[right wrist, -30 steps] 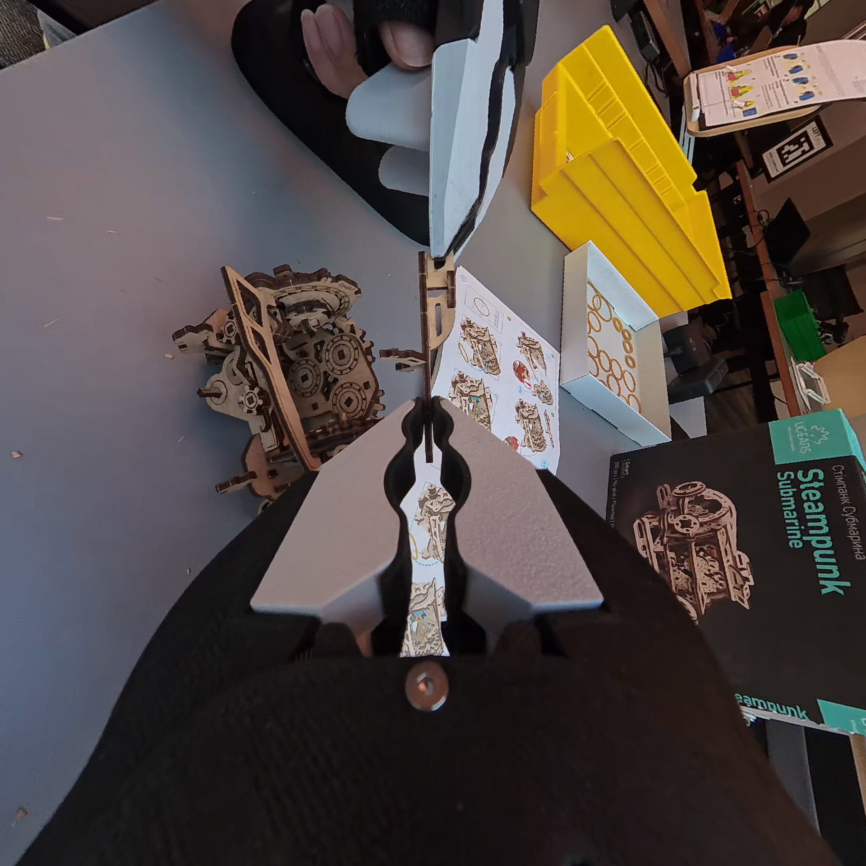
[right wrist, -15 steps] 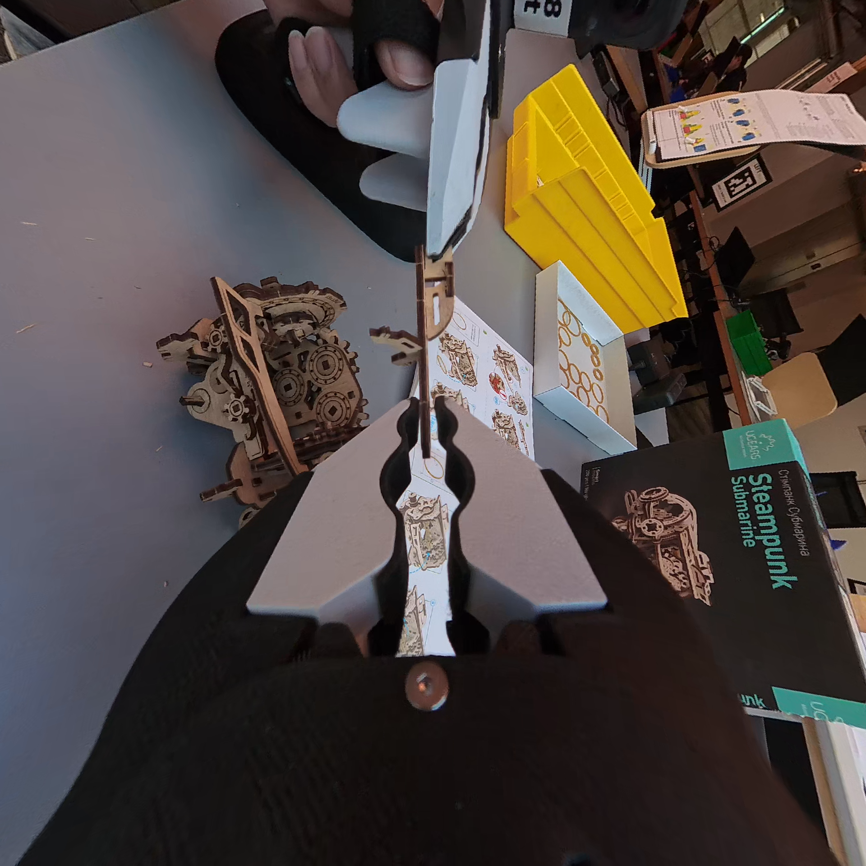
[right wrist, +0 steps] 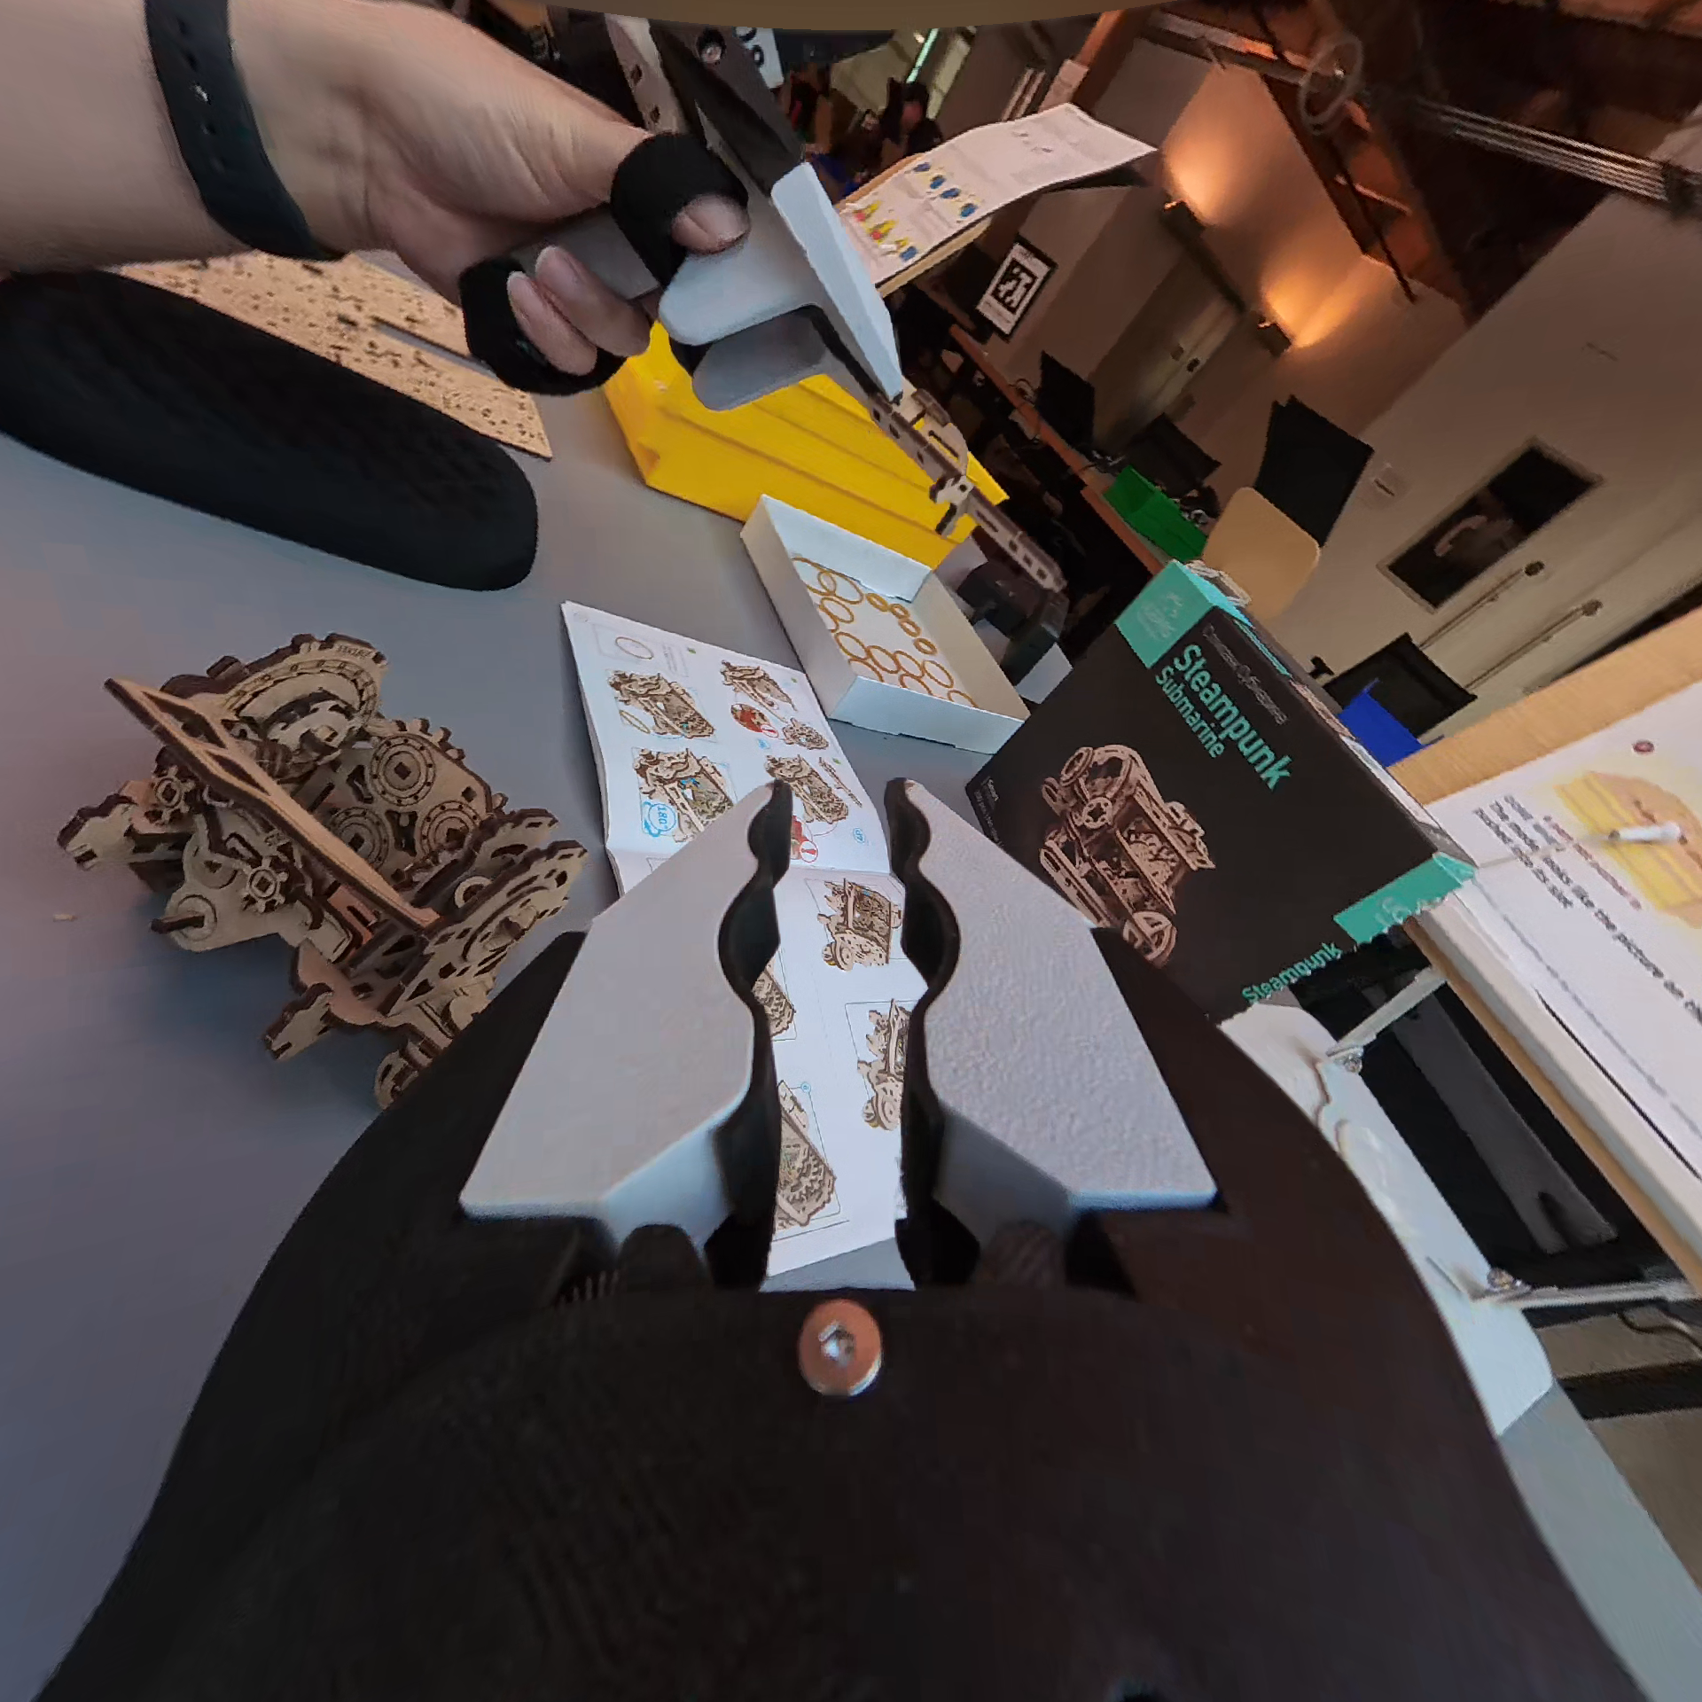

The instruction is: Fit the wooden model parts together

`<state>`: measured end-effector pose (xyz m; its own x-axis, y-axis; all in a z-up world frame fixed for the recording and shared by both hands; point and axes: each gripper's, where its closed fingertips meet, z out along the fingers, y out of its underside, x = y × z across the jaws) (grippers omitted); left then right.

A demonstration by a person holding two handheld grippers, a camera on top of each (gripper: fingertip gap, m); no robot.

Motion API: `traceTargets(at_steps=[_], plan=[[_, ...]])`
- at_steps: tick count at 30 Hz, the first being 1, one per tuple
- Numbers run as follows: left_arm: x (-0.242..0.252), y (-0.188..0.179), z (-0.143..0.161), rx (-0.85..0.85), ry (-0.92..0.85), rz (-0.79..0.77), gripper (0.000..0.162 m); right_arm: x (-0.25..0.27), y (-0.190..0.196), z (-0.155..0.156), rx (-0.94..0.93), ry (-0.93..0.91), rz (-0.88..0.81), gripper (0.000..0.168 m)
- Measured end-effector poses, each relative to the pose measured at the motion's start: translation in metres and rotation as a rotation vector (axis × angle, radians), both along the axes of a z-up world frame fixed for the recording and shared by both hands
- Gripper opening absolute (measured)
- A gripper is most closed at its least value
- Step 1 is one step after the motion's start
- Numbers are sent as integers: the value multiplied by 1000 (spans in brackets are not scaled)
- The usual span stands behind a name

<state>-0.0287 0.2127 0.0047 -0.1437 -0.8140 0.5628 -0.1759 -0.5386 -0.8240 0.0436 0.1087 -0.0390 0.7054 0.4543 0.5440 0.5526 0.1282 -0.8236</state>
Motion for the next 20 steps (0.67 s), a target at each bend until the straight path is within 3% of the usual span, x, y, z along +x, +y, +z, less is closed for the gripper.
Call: traceTargets(at_steps=[3, 6, 12, 20], plan=[[26, 4, 2, -22, -27, -56, 0, 9, 4, -3, 10, 70, -38, 19], [37, 8, -14, -45, -30, -68, 0, 13, 12, -13, -17, 123, -52, 19], [27, 29, -38, -181, -50, 24, 0, 26, 24, -22, -77, 188, -81, 19], [29, 41, -71, -153, 86, 115, 1, 46, 23, -22, -102, 258, -109, 19]])
